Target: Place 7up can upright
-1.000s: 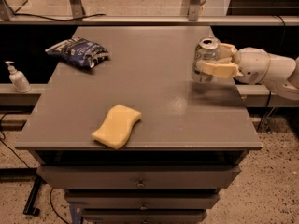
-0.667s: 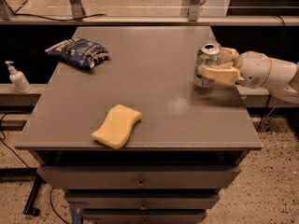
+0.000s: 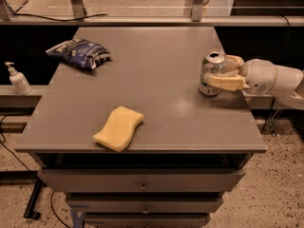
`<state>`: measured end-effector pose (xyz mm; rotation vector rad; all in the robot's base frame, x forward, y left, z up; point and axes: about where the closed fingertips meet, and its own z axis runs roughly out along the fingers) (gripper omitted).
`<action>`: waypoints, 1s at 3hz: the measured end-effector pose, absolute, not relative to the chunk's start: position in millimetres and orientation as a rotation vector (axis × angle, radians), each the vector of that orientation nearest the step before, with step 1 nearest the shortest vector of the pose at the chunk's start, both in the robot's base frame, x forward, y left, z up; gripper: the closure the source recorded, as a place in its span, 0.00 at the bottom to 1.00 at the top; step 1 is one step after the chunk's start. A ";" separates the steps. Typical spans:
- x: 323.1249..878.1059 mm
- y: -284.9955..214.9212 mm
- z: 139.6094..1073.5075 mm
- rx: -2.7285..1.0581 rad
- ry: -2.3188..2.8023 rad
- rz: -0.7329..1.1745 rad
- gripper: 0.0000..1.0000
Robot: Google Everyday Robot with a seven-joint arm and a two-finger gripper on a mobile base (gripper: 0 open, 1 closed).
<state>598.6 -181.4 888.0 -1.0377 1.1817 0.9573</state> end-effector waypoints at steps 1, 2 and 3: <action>598.4 -183.0 886.7 -1.046 1.190 0.961 0.59; 598.2 -182.4 884.8 -1.052 1.202 0.970 0.35; 598.1 -182.0 883.9 -1.052 1.210 0.976 0.13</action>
Offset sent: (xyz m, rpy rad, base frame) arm -0.0015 -0.0072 -0.0068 -0.0267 0.0348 0.0067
